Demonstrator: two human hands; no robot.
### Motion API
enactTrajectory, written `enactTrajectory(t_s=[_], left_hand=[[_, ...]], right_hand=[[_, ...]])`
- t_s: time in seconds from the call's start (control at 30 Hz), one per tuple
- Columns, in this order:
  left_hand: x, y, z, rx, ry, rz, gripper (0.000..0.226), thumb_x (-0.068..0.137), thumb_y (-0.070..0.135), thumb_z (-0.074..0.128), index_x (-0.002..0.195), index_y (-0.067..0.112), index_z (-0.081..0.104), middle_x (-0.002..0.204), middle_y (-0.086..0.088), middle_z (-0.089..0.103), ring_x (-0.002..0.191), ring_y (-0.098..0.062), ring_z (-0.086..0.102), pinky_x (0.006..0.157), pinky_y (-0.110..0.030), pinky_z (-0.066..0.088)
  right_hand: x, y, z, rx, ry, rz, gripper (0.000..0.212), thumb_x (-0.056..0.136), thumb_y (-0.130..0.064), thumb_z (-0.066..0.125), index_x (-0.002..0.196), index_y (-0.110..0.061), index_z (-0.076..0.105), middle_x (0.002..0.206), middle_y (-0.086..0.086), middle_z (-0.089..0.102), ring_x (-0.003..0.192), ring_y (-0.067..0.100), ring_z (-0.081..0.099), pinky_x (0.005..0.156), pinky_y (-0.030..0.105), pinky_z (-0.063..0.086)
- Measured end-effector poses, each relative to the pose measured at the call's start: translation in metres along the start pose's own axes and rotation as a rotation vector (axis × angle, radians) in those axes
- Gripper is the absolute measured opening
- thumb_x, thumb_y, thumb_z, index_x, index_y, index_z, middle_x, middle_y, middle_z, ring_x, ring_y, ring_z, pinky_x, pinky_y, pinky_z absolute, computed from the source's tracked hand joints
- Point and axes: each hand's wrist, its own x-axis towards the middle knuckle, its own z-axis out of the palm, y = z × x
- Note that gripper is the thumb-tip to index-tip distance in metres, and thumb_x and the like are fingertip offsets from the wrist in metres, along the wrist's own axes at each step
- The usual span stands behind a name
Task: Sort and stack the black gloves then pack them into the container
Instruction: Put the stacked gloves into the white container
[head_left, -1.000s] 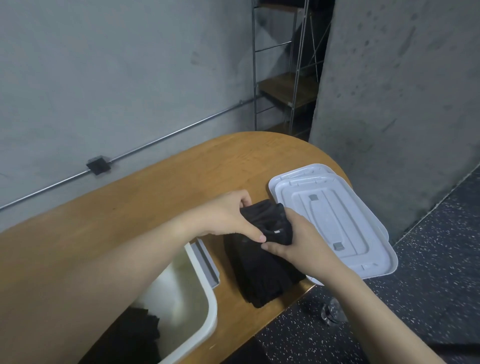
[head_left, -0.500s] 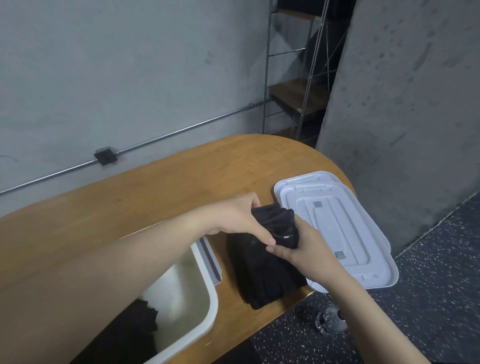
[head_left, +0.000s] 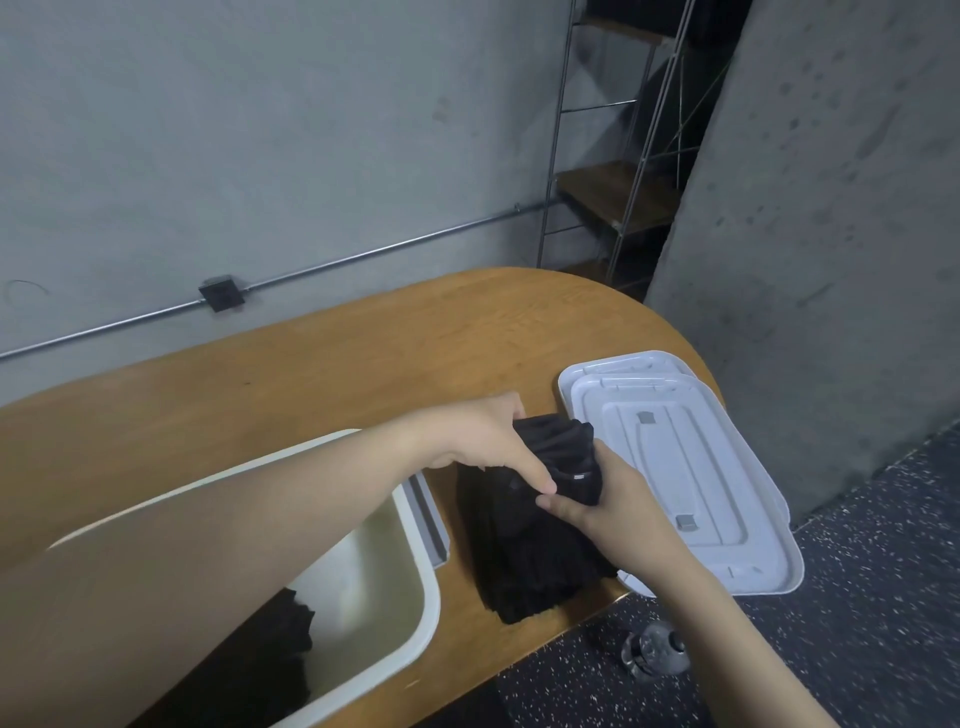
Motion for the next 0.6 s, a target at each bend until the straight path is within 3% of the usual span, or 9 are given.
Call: enactTrajectory(t_s=[0.1, 0.17, 0.23, 0.3, 0.37, 0.43, 0.5, 0.6], left_hand=[[-0.003, -0.001, 0.0, -0.021, 0.016, 0.041, 0.067, 0.069, 0.04, 0.09, 0.119, 0.026, 0.049, 0.101, 0.003, 0.067, 0.105, -0.018, 0.064, 0.083, -0.033, 0.052], [-0.009, 0.0, -0.002, -0.039, 0.022, 0.081, 0.061, 0.069, 0.04, 0.09, 0.114, 0.029, 0.049, 0.099, 0.003, 0.069, 0.098, -0.017, 0.066, 0.086, -0.037, 0.053], [-0.02, 0.003, -0.004, -0.045, 0.018, 0.132, 0.062, 0.067, 0.041, 0.091, 0.112, 0.033, 0.048, 0.103, 0.002, 0.069, 0.095, -0.017, 0.066, 0.091, -0.041, 0.055], [-0.032, 0.007, -0.008, -0.039, 0.014, 0.184, 0.068, 0.064, 0.041, 0.092, 0.115, 0.036, 0.048, 0.111, 0.001, 0.067, 0.099, -0.018, 0.068, 0.096, -0.046, 0.056], [-0.045, 0.013, -0.012, -0.043, 0.008, 0.241, 0.072, 0.066, 0.036, 0.094, 0.121, 0.038, 0.048, 0.115, 0.002, 0.067, 0.102, -0.018, 0.069, 0.098, -0.047, 0.056], [-0.058, 0.02, -0.017, -0.058, -0.009, 0.305, 0.073, 0.07, 0.03, 0.094, 0.127, 0.037, 0.049, 0.114, 0.005, 0.07, 0.103, -0.016, 0.071, 0.096, -0.048, 0.057], [-0.071, 0.026, -0.023, -0.064, -0.015, 0.362, 0.07, 0.074, 0.025, 0.092, 0.129, 0.035, 0.05, 0.112, 0.006, 0.073, 0.102, -0.015, 0.072, 0.095, -0.049, 0.057], [-0.092, 0.034, -0.032, -0.088, -0.012, 0.429, 0.068, 0.077, 0.022, 0.091, 0.13, 0.034, 0.051, 0.114, 0.003, 0.073, 0.104, -0.017, 0.072, 0.096, -0.052, 0.057]], right_hand=[[-0.001, -0.004, -0.005, -0.007, -0.011, -0.005, 0.051, 0.078, -0.027, 0.09, 0.111, -0.045, 0.055, 0.109, -0.025, 0.068, 0.102, -0.015, 0.06, 0.083, 0.011, 0.046], [-0.002, -0.005, -0.012, -0.038, 0.017, -0.034, 0.057, 0.071, -0.043, 0.09, 0.118, -0.039, 0.058, 0.114, -0.02, 0.067, 0.109, -0.002, 0.061, 0.092, 0.027, 0.051], [-0.004, -0.009, -0.021, -0.113, -0.006, -0.061, 0.086, 0.058, -0.065, 0.084, 0.132, -0.034, 0.053, 0.125, -0.018, 0.059, 0.122, 0.005, 0.053, 0.101, 0.034, 0.048], [-0.007, -0.015, -0.032, -0.063, -0.09, -0.057, 0.109, 0.055, -0.071, 0.089, 0.145, -0.03, 0.045, 0.135, -0.014, 0.057, 0.131, 0.011, 0.053, 0.107, 0.041, 0.048], [-0.013, -0.029, -0.043, 0.052, -0.174, -0.067, 0.107, 0.058, -0.055, 0.098, 0.147, -0.031, 0.044, 0.136, -0.008, 0.062, 0.128, 0.015, 0.061, 0.105, 0.041, 0.052], [-0.02, -0.048, -0.055, 0.154, -0.236, -0.091, 0.095, 0.064, -0.033, 0.098, 0.144, -0.033, 0.047, 0.13, -0.011, 0.067, 0.122, 0.01, 0.065, 0.1, 0.028, 0.053], [-0.028, -0.066, -0.068, 0.198, -0.249, -0.123, 0.089, 0.067, -0.028, 0.098, 0.141, -0.034, 0.049, 0.129, -0.015, 0.068, 0.122, 0.006, 0.065, 0.098, 0.02, 0.051], [-0.035, -0.091, -0.08, 0.233, -0.247, -0.154, 0.082, 0.065, -0.02, 0.094, 0.137, -0.027, 0.056, 0.126, -0.009, 0.071, 0.119, 0.009, 0.067, 0.095, 0.02, 0.052]])
